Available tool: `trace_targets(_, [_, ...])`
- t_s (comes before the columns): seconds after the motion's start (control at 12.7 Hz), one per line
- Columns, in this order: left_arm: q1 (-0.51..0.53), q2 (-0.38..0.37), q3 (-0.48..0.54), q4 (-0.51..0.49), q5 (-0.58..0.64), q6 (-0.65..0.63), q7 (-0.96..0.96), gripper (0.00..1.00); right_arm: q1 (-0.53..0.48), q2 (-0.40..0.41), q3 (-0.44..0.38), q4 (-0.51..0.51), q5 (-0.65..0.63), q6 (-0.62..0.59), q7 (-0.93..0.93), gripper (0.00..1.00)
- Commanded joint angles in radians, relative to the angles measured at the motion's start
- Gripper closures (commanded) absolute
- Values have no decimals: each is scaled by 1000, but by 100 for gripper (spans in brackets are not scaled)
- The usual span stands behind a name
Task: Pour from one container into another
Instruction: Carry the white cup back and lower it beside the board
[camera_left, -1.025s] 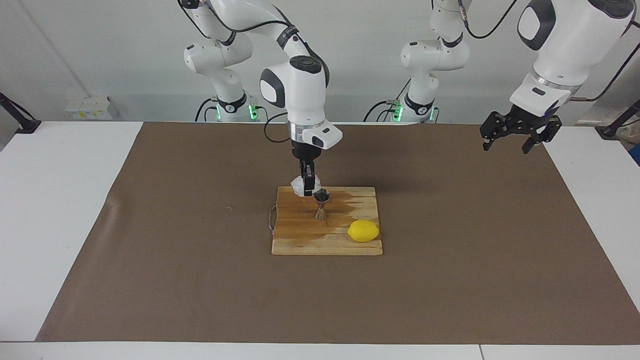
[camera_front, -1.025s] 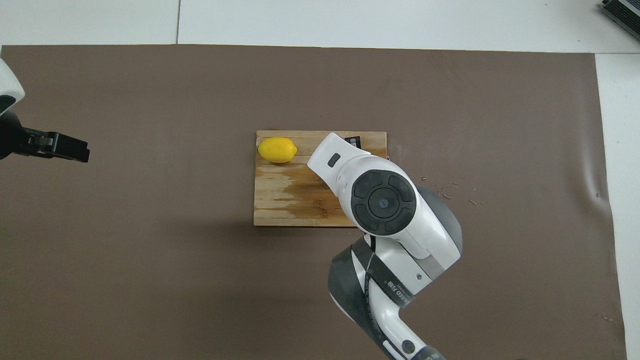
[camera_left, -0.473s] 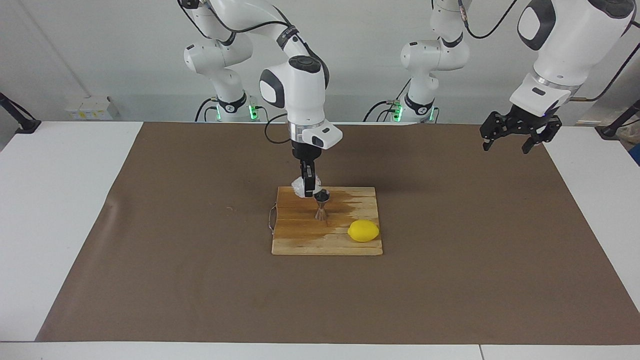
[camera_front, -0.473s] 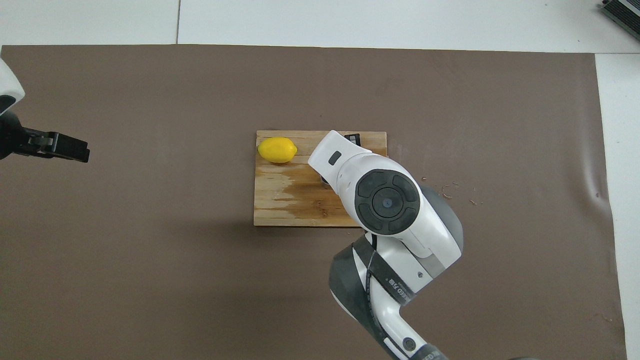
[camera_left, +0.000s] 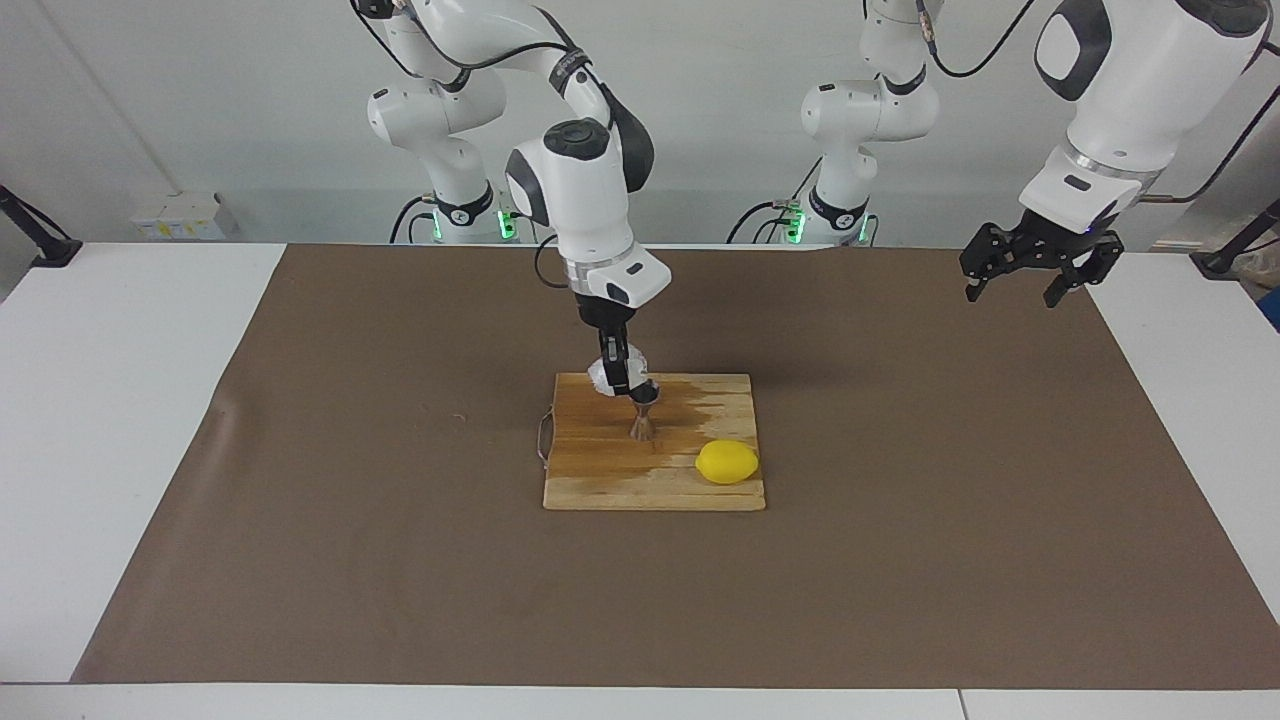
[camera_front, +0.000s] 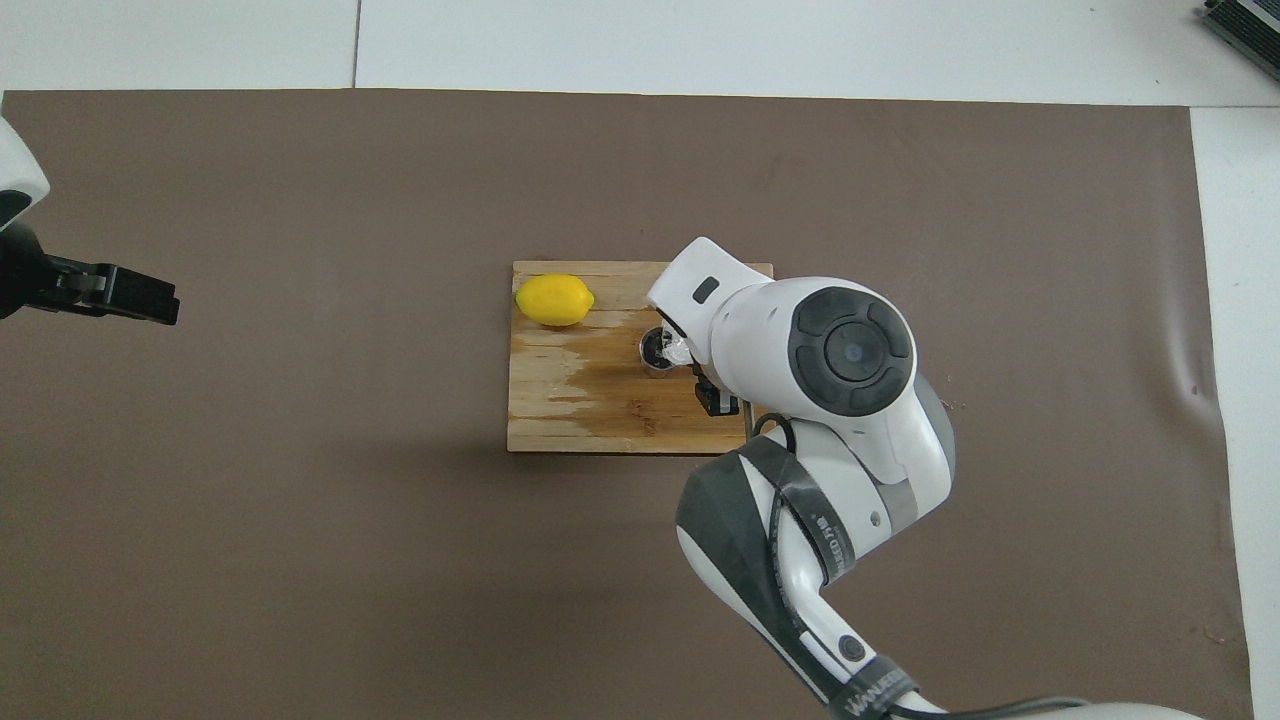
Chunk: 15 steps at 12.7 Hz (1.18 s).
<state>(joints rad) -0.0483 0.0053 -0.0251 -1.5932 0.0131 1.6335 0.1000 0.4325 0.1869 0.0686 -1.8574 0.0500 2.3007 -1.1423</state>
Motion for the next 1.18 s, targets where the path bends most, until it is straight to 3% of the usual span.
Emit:
trace_targets(0.0, [-10,-21,8,-19,8,-7,-10,0,-55,2,11,1,146,19,-121,99])
trace_targets(0.39, [-10,-21,8,-19,8,-7,-10,0,-144,3,10,-5,450,16,-330,99])
trace_targets(0.87, [-10,-21,8,-19,8,-7,-10,0,-313,-6,10,-92,756,-49,-663,99])
trace_targets(1.1, [-10,-21,8,-19,8,-9,-11,0,-414,-1,10,-138,836,-119,-838,99])
